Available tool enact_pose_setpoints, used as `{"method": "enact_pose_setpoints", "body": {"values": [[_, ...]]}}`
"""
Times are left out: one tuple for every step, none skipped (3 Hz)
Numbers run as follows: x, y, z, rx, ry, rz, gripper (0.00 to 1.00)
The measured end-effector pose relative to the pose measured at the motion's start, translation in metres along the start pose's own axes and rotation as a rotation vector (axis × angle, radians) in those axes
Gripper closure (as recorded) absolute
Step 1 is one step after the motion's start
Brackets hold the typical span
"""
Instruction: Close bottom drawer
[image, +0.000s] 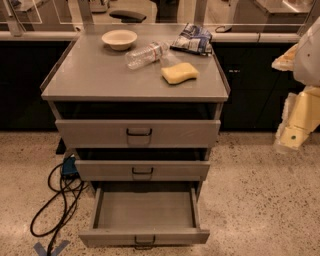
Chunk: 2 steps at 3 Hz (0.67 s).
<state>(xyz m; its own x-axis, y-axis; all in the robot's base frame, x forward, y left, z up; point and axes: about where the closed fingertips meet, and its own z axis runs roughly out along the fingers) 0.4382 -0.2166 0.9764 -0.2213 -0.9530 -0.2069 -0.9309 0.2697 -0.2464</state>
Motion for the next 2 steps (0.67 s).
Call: {"method": "enact_pose_setpoints", "body": {"values": [[0.0,0.0,0.0,0.0,0.0,0.0,0.0],[0.015,0.009,0.027,-0.04,0.006,0.026,0.0]]}}
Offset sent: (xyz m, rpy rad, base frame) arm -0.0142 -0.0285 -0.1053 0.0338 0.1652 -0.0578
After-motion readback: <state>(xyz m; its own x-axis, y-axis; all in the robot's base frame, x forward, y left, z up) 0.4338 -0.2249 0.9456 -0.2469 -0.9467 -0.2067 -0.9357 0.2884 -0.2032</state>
